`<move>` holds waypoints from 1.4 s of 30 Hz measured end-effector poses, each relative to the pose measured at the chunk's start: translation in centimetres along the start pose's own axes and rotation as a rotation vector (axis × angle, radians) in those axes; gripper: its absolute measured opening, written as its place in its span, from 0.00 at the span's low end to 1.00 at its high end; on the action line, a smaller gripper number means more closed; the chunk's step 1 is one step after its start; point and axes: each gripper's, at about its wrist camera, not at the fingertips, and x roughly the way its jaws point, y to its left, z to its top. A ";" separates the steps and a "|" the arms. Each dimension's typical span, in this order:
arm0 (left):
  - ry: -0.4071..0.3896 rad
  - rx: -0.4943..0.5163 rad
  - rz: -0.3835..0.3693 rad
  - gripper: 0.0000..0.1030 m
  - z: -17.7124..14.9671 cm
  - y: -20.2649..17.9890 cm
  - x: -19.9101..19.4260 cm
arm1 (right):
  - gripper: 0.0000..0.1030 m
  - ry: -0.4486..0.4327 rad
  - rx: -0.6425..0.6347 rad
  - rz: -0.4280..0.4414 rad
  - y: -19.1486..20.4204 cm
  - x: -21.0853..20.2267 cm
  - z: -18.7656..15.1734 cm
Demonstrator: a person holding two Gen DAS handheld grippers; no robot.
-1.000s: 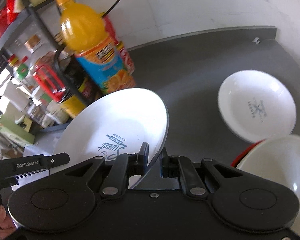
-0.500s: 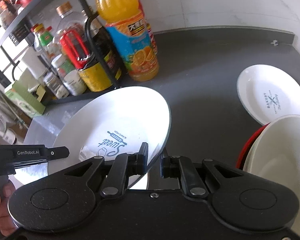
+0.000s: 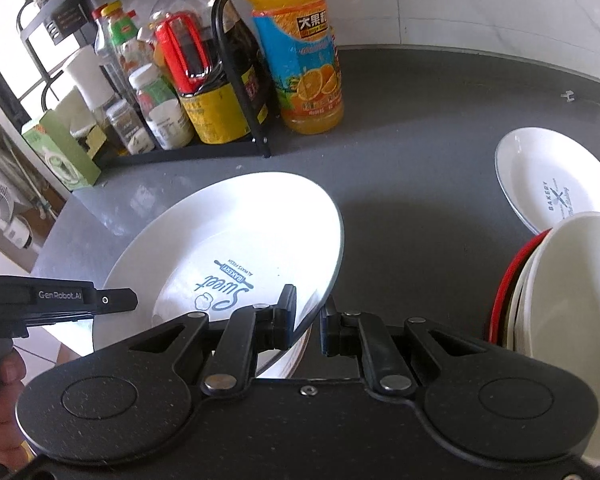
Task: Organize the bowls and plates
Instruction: 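Lift the 'Sweet' plate with both grippers over the orange-rimmed plate, then lower the 'Sweet' plate onto the orange-rimmed plate and open both grippers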
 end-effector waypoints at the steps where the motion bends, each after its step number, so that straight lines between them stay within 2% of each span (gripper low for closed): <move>1: 0.002 0.002 0.000 0.14 -0.2 0.0 0.0 | 0.11 0.002 -0.005 -0.002 0.0 0.0 -0.1; 17: 0.034 0.000 0.038 0.16 -0.9 0.6 1.4 | 0.12 0.036 -0.037 -0.003 0.4 1.0 -1.4; 24: 0.028 0.023 0.055 0.16 -1.0 0.3 1.7 | 0.13 0.080 -0.011 0.003 0.2 1.9 -1.9; 31: 0.027 0.034 0.052 0.16 -0.4 0.6 2.0 | 0.17 0.073 0.023 0.002 -0.6 1.4 -1.4; 32: 0.028 0.035 0.050 0.16 -0.3 0.7 2.1 | 0.17 0.069 0.022 0.003 -0.6 1.2 -1.2; 34: 0.032 0.040 0.047 0.16 -0.1 0.8 2.1 | 0.10 0.063 0.009 -0.002 -0.6 1.0 -0.9; 42: 0.060 0.034 0.033 0.15 0.6 1.3 2.2 | 0.09 0.065 0.017 0.002 -0.6 1.7 -1.0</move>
